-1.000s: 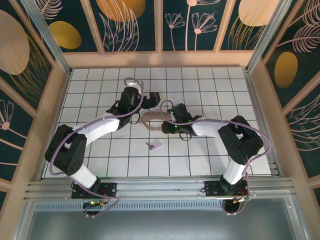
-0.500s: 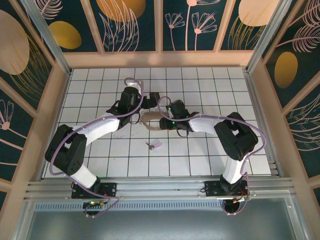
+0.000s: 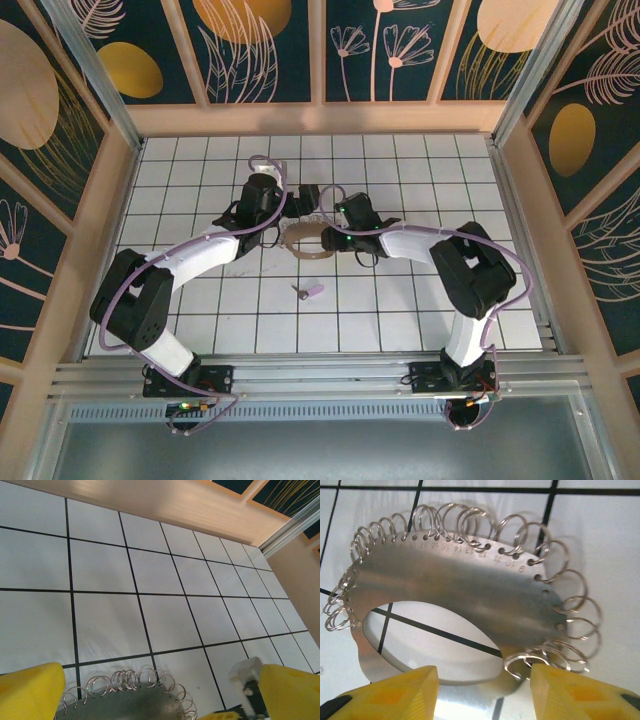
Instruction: Put the keys on the keyring
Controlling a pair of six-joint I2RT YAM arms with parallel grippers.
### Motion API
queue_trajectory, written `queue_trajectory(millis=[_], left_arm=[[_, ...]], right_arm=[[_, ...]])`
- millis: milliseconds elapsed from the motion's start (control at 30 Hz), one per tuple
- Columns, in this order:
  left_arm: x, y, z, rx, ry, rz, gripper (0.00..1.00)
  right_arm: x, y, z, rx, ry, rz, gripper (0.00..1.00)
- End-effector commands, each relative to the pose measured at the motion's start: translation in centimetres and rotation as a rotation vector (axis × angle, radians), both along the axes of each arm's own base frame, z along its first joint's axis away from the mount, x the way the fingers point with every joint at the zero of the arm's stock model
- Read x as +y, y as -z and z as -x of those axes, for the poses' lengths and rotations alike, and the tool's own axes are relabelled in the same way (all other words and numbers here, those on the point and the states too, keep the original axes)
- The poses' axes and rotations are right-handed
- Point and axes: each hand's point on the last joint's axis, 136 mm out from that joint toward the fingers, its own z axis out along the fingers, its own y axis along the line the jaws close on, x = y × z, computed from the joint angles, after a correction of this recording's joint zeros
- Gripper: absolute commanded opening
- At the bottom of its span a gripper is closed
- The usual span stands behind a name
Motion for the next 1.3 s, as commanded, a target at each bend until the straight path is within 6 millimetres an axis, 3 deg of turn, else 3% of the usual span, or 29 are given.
queue_trajectory(millis=[0,167,400,1267], left_arm=[[0.2,-1.7,-0.3,-0.048,0.001,0.006,0.99],[0.1,-1.7,-0.4,-0.048,0.003,0.008,0.99],[0.2,-1.7,-0.3,-0.045,0.002,0.012,0.99],[0.0,-1.3,-0.4,-0.035,0.005,0.014,0.99]], right_arm=[[-1.7,-2.1,-0.1,-0.047,0.028,-0.002,0.52],[-3.1,-0.8,0.6,-0.015,0.047,0.000,0.52],[-2.5,0.6,0.9,0.021,0.040,-0.032,0.51],[-0.5,0.0,-0.1,0.015,0.006,-0.075,0.43]])
